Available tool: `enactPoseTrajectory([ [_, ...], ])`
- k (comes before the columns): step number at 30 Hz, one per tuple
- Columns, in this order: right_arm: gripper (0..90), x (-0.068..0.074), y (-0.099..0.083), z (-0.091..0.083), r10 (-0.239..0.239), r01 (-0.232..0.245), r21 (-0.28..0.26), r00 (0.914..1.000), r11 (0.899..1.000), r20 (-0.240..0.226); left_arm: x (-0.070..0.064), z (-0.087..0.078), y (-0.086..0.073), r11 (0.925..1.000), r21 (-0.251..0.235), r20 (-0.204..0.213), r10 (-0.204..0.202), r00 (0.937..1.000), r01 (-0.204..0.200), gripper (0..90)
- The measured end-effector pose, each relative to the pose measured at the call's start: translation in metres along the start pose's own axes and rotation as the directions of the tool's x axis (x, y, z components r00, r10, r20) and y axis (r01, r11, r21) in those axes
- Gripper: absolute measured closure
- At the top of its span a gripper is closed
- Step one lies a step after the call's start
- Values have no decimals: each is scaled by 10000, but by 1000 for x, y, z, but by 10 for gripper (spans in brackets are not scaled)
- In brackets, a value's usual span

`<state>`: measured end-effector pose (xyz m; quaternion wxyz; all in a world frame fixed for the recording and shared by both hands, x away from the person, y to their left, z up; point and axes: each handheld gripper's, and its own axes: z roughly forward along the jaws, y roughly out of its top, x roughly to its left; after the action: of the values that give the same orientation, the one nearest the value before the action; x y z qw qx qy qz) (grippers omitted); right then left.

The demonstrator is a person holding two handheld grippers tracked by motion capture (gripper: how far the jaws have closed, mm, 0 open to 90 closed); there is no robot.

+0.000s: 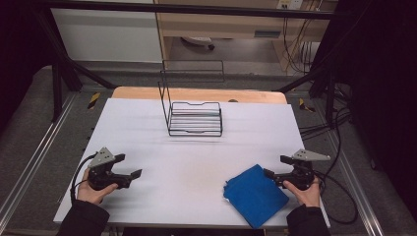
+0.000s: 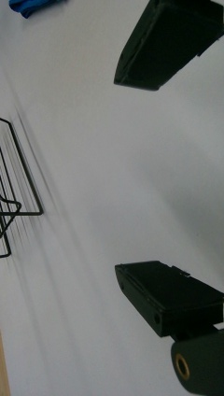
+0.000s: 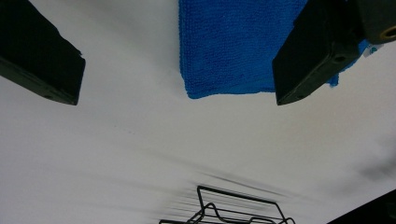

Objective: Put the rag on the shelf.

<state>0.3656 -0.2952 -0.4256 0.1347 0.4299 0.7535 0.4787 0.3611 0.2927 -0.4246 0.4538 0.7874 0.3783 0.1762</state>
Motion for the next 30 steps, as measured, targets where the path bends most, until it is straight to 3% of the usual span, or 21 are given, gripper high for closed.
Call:
enactPoseTrajectory([
  [13,63,11,5,5,-292,293,163,9995,9994,-108,2,0,-3,9999,-22,-31,-112,9999,112,90],
  [20,159,26,10,17,-307,350,651,9974,9973,-654,2,1,-3,9999,62,-91,-126,9999,126,95],
  [23,258,26,8,25,-448,489,1250,9984,9909,-355,2,1,-3,9999,77,-83,-136,9999,137,96],
  [30,413,19,3,41,-550,543,1999,9985,9783,-17,1,1,-4,9998,162,-97,-75,9999,77,98],
])
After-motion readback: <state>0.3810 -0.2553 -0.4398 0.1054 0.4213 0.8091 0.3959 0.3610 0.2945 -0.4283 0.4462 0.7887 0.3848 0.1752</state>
